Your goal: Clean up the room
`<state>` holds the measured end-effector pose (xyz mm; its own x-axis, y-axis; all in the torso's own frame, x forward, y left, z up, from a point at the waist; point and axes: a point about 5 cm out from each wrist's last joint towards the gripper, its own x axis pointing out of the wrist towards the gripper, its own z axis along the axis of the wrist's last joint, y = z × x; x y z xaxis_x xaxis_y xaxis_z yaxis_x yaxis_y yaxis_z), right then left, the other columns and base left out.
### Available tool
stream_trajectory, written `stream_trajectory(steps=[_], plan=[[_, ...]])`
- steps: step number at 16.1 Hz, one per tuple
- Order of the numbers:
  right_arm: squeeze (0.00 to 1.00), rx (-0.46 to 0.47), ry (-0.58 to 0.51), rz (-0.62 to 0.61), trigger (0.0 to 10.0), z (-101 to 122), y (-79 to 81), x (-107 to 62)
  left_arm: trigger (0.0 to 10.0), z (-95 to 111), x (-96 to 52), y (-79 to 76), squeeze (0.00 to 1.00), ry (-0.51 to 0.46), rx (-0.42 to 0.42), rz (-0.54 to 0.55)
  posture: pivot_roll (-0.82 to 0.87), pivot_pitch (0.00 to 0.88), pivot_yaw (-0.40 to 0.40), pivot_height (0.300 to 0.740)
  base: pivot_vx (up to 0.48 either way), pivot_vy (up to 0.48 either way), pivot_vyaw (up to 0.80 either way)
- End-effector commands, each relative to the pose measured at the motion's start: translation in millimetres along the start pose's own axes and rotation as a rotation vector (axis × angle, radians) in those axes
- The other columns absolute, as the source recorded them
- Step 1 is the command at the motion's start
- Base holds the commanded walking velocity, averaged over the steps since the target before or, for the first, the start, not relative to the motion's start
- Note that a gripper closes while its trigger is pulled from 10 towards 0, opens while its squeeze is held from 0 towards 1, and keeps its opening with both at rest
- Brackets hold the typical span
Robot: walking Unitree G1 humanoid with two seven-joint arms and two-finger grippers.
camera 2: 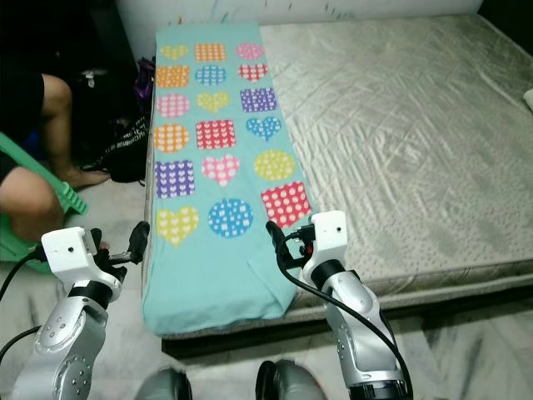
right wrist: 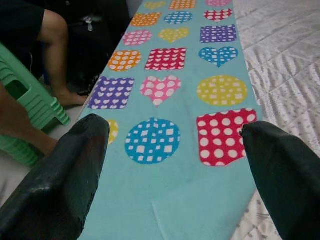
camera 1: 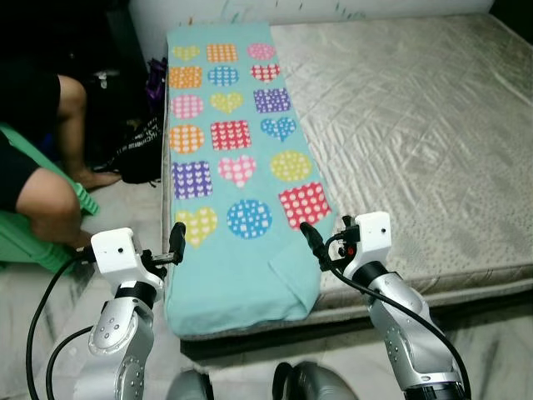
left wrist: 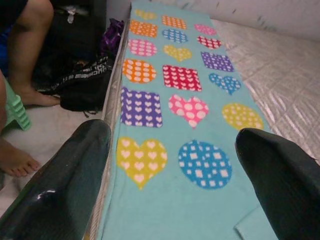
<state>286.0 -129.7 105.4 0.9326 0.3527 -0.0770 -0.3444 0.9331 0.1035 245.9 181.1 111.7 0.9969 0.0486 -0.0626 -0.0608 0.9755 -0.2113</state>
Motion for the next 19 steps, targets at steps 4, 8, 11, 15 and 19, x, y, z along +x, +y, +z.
stream_trajectory(steps=[4, 8, 11, 15, 19], plan=[[0.00, 0.007, 0.012, 0.006, 10.0, -3.2, 0.5, -3.2, 10.0, -5.3, -2.1, 2.5, 0.00, 0.020, 0.018, 0.016, -0.12, 0.170, -0.015, 0.581, 0.000, 0.000, 0.00], [0.00, -0.003, 0.011, 0.024, 10.0, -3.1, 0.9, -2.1, 10.0, -1.7, -2.4, 4.7, 0.00, -0.008, 0.021, 0.028, -0.12, 0.173, -0.017, 0.581, 0.000, 0.000, 0.00], [0.00, -0.021, 0.011, 0.041, 10.0, -2.4, 1.4, -1.6, 10.0, -0.5, -3.4, 4.7, 0.00, -0.018, 0.017, 0.027, -0.12, 0.177, -0.020, 0.581, 0.000, 0.000, 0.00], [0.00, -0.059, 0.007, 0.080, 10.0, -2.4, 5.0, -1.2, 10.0, -0.4, -5.5, 2.7, 0.00, -0.025, 0.016, 0.015, -0.12, 0.188, -0.021, 0.581, 0.145, 0.000, 0.00], [0.00, -0.061, 0.012, 0.087, 10.0, -4.3, 6.8, -3.0, 10.0, 0.3, -6.2, 1.1, 0.00, -0.024, 0.013, 0.008, -0.12, 0.204, -0.021, 0.581, 0.322, 0.000, 0.68]])
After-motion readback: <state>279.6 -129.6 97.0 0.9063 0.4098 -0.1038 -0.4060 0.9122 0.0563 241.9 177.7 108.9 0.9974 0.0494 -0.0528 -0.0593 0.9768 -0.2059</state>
